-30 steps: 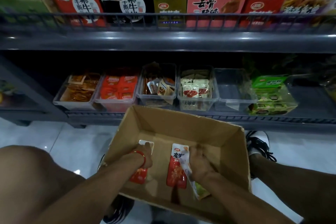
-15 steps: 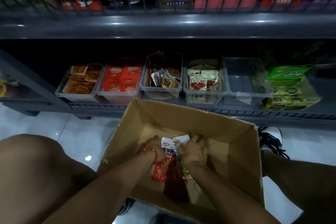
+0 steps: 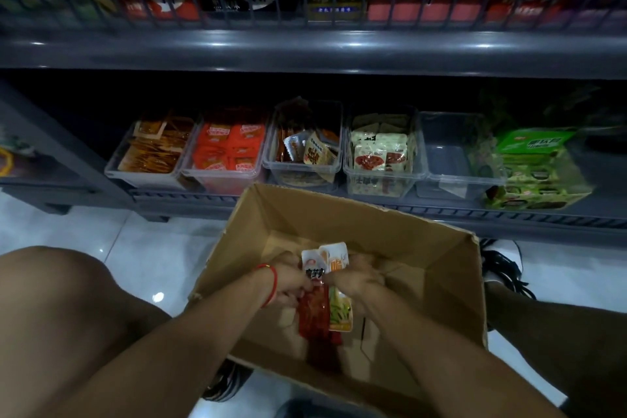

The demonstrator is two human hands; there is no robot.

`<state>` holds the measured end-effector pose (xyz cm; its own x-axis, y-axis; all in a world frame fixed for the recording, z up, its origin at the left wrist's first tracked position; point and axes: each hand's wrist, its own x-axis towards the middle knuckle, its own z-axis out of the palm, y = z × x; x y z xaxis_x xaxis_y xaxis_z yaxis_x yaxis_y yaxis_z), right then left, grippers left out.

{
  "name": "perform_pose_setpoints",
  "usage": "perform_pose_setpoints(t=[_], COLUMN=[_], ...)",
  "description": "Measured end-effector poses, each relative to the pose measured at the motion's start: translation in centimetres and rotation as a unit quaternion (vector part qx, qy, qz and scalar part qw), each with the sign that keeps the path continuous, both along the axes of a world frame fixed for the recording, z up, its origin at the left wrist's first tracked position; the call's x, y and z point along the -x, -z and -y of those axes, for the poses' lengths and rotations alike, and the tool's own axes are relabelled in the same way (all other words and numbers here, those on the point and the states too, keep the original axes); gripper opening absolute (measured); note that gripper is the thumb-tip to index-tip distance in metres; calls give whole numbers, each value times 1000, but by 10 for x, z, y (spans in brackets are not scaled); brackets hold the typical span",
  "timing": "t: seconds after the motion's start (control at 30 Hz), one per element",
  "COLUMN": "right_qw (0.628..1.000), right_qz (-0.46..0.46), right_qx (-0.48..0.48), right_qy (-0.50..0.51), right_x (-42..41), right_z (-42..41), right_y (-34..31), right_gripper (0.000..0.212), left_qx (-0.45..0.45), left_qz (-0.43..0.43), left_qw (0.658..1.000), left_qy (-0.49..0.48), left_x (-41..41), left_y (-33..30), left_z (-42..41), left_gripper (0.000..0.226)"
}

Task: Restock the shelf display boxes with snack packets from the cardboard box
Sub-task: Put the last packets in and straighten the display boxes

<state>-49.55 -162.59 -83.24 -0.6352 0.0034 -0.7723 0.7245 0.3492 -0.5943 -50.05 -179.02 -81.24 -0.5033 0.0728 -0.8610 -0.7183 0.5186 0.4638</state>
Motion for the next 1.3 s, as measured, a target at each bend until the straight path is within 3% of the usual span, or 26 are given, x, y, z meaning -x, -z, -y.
perform_pose_setpoints(t=[0.07, 0.17, 0.23, 0.4, 0.57, 0.7, 0.87, 0.97, 1.2, 1.3], right_qw=[998, 979, 972, 969, 962, 965, 905, 860, 702, 706], right_qz=[-1, -14, -40, -134, -147, -253, -395, -467, -626, -614], right_qx=[69, 195, 227, 175, 213, 73, -145, -205, -324, -329], right_qy=[12, 49, 45, 116, 84, 12, -53, -11, 101, 127], right_x=[0, -4, -12, -18, -18, -9, -1, 1, 27, 63], right_z=[-11, -30, -39, -64, -80, -103, -176, -233, -307, -315], right_y=[-27, -59, -78, -124, -176, -222, -279, -325, -439, -465], right_gripper=[21, 24, 30, 21, 18, 17, 6, 6, 9, 5], left_qx=[-60, -188, -243, -202, -211, -178, -154, -168, -220, -221], left_qz=[0, 53, 27, -96, -170, -273, -379, -429, -497, -507], left_qw=[997, 975, 966, 966, 952, 941, 912, 888, 839, 833], left_qy=[-52, -104, -83, -129, -142, -93, -41, -9, 20, 18], left_x=[-4, -10, -15, -21, -24, -16, 0, 16, 54, 64], left_y=[-15, -46, -66, -96, -123, -160, -213, -251, -329, -350], left_z=[4, 10, 11, 10, -2, -23, -57, -89, -170, -189], left_gripper=[45, 38, 36, 33, 37, 47, 41, 34, 36, 38])
